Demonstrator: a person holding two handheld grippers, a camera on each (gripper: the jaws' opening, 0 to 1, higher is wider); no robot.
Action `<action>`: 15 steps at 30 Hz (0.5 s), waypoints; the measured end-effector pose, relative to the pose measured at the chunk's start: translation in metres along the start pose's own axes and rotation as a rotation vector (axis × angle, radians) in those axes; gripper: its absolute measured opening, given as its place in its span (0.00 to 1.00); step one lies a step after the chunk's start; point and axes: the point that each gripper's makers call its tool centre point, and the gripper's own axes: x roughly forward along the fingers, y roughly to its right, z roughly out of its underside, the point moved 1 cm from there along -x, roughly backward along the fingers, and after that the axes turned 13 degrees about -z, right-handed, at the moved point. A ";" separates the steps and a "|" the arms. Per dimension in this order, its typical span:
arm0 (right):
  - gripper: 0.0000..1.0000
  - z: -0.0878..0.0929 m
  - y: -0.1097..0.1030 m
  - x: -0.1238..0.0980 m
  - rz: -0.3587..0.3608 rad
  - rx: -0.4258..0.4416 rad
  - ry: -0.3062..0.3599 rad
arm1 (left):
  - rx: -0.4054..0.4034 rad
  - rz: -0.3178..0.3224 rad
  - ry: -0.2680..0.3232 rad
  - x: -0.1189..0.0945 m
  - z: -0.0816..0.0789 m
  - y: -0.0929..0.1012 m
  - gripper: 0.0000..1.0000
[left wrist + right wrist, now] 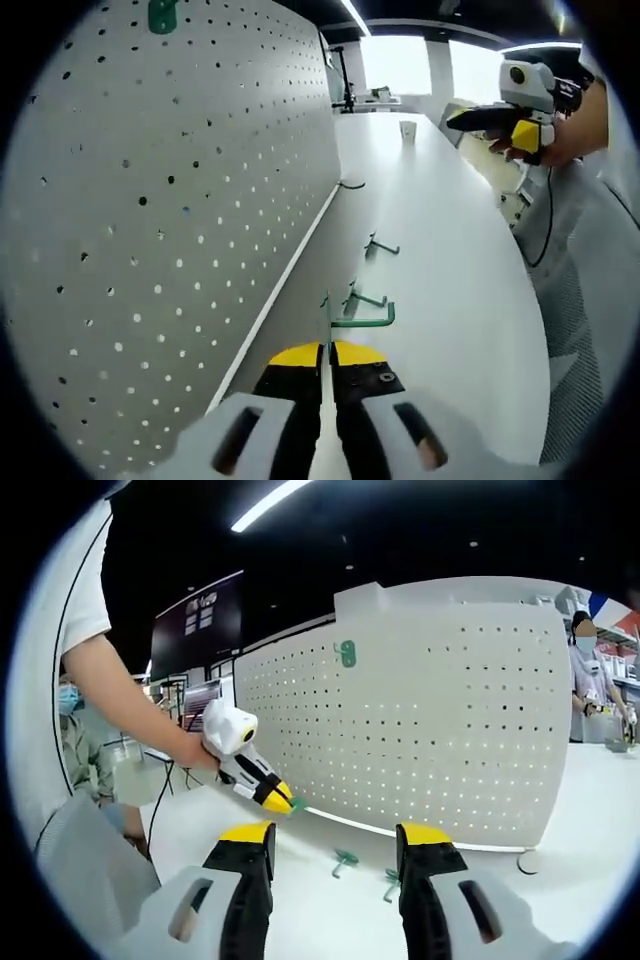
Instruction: Insert the hook assembly into the mounting plate slot until the hook locks in place.
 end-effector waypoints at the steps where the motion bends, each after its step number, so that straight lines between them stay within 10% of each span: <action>1: 0.47 -0.001 -0.001 0.001 -0.003 -0.003 0.001 | -0.009 -0.004 0.007 -0.002 -0.002 0.000 0.03; 15: 0.47 -0.006 -0.005 0.005 -0.015 0.027 0.029 | -0.059 -0.072 0.099 -0.021 -0.027 -0.005 0.02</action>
